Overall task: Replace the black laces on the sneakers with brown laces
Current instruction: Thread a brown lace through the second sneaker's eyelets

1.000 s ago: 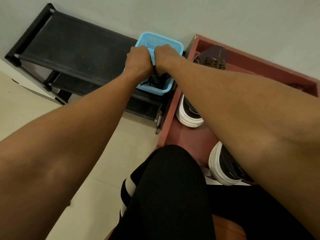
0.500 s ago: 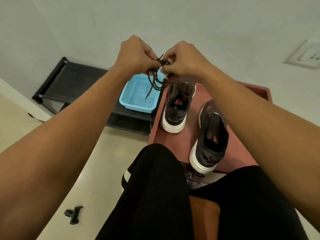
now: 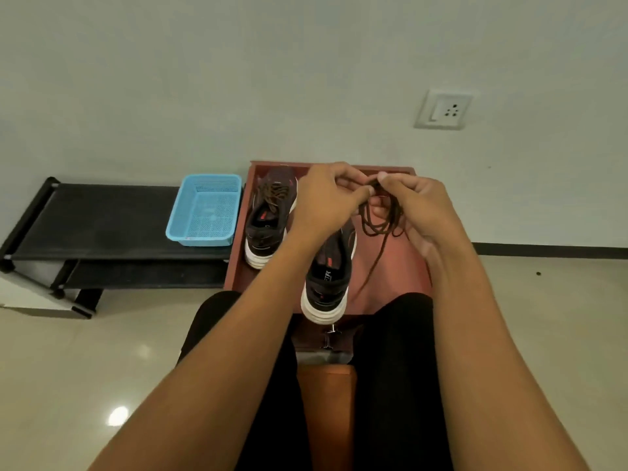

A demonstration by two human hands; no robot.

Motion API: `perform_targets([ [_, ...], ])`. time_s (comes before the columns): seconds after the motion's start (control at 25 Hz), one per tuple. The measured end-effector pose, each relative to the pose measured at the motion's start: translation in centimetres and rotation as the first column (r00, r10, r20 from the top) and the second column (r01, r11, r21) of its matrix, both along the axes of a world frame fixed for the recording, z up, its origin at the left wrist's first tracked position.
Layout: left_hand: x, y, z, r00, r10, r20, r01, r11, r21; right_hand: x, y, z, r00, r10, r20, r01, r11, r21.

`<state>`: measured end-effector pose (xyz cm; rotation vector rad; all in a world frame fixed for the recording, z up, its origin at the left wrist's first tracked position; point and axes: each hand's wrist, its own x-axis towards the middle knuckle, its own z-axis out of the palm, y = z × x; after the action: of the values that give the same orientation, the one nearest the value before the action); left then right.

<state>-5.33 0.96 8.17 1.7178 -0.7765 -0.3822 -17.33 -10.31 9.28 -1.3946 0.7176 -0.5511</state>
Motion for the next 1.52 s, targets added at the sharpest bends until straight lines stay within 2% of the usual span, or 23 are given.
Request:
perform_targets([
  [0.2, -2.7, -2.9, -3.4, 0.998, 0.006, 0.068, -0.006, 1.000, -0.009, -2.2, -2.5, -2.9, 0.994, -0.099, -0.050, 0.100, 0.994, 0.038],
  [0.48, -2.9, -4.2, -6.7, 0.995, -0.030, 0.093, 0.026, 0.999, 0.044, -2.2, -3.8, -5.8, 0.988, -0.128, -0.082, 0.131, 0.991, 0.040],
  [0.64, -3.1, -4.1, -8.1, 0.988, -0.066, 0.142, 0.053, 0.994, 0.092, -1.8, -4.1, -7.2, 0.987, -0.149, -0.051, 0.150, 0.989, 0.011],
  [0.8, -2.9, -4.0, -8.9, 0.945, -0.188, 0.267, 0.134, 0.969, 0.208, -1.1, -4.5, -8.0, 0.985, -0.145, -0.091, 0.135, 0.985, -0.106],
  [0.88, -2.4, -3.7, -9.2, 0.917, -0.288, 0.277, 0.204, 0.934, 0.294, -0.9, -4.7, -8.4, 0.983, -0.154, -0.097, 0.140, 0.981, -0.135],
  [0.96, -1.7, -3.5, -9.3, 0.906, -0.326, 0.270, 0.236, 0.918, 0.317, -0.7, -4.8, -8.8, 0.982, -0.163, -0.093, 0.151, 0.980, -0.130],
  [1.04, -0.6, -3.3, -9.0, 0.924, -0.259, 0.280, 0.184, 0.946, 0.266, -0.5, -4.9, -9.2, 0.981, -0.167, -0.096, 0.154, 0.980, -0.129],
  [1.2, 3.0, -2.8, -9.0, 0.954, -0.015, 0.300, -0.043, 0.982, 0.186, -0.2, -5.2, -9.6, 0.979, -0.170, -0.115, 0.154, 0.978, -0.140],
  [1.36, 4.5, -2.9, -9.6, 0.956, -0.122, 0.268, 0.027, 0.943, 0.332, -0.2, -5.4, -9.9, 0.981, -0.171, -0.086, 0.157, 0.976, -0.148],
  [1.52, 4.8, -3.0, -9.3, 0.995, -0.088, 0.053, 0.075, 0.975, 0.210, -0.4, -5.7, -10.4, 0.973, -0.192, -0.124, 0.169, 0.969, -0.179],
])
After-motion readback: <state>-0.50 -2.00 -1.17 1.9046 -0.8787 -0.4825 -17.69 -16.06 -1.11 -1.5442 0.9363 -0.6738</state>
